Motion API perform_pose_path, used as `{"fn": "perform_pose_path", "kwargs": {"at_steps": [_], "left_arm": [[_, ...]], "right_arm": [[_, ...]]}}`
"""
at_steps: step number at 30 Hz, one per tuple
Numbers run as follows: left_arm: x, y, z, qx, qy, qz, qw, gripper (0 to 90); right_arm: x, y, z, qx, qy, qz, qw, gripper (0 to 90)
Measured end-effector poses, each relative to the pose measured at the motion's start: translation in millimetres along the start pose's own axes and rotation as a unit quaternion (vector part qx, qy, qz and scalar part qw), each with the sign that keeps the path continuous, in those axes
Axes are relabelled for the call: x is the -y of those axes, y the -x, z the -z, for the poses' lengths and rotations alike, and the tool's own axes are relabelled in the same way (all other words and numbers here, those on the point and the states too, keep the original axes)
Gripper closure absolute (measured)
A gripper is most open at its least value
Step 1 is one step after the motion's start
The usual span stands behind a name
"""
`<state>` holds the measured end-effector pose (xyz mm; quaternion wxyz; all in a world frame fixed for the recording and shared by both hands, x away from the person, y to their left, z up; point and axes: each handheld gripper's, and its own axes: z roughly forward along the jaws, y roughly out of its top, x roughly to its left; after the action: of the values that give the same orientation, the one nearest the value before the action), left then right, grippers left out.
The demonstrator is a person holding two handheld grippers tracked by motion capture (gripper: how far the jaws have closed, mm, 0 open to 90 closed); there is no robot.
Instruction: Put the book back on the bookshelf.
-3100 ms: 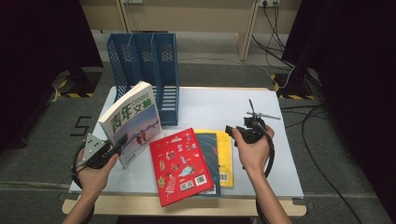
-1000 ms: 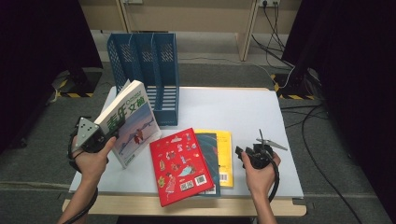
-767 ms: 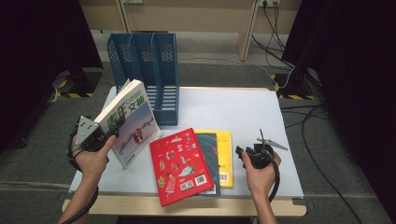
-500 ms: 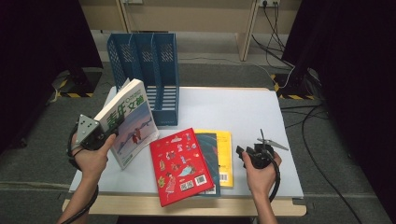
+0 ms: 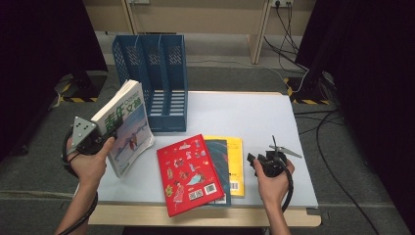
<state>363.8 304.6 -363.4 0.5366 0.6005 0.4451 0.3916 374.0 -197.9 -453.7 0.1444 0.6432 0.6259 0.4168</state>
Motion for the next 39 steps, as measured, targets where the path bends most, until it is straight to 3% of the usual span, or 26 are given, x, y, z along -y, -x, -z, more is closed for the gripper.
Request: {"fn": "perform_pose_path", "kwargs": {"at_steps": [19,21,26,32,39], "left_arm": [[-16.5,-7.3,2.2,-0.011,0.002,0.013,0.9998,73.9],[-18.2,-8.0,2.4,-0.013,0.002,0.014,0.9998,73.9],[-22.2,-10.3,3.1,-0.015,0.003,0.015,0.9998,73.9],[-27.2,-12.2,4.2,-0.018,0.006,0.016,0.9997,73.9],[-32.6,-14.4,5.1,-0.02,0.008,0.018,0.9996,73.9]], "right_arm": [[0.7,0.8,0.0,0.003,0.001,0.003,1.0,53.1],[0.9,-0.2,0.1,0.002,-0.001,-0.005,1.0,53.1],[0.9,0.8,-0.1,0.004,0.0,0.003,1.0,53.1],[1.2,-0.2,-0.4,0.002,-0.001,-0.005,1.0,53.1],[2.0,0.6,-1.8,0.004,-0.001,0.002,1.0,53.0]]}}
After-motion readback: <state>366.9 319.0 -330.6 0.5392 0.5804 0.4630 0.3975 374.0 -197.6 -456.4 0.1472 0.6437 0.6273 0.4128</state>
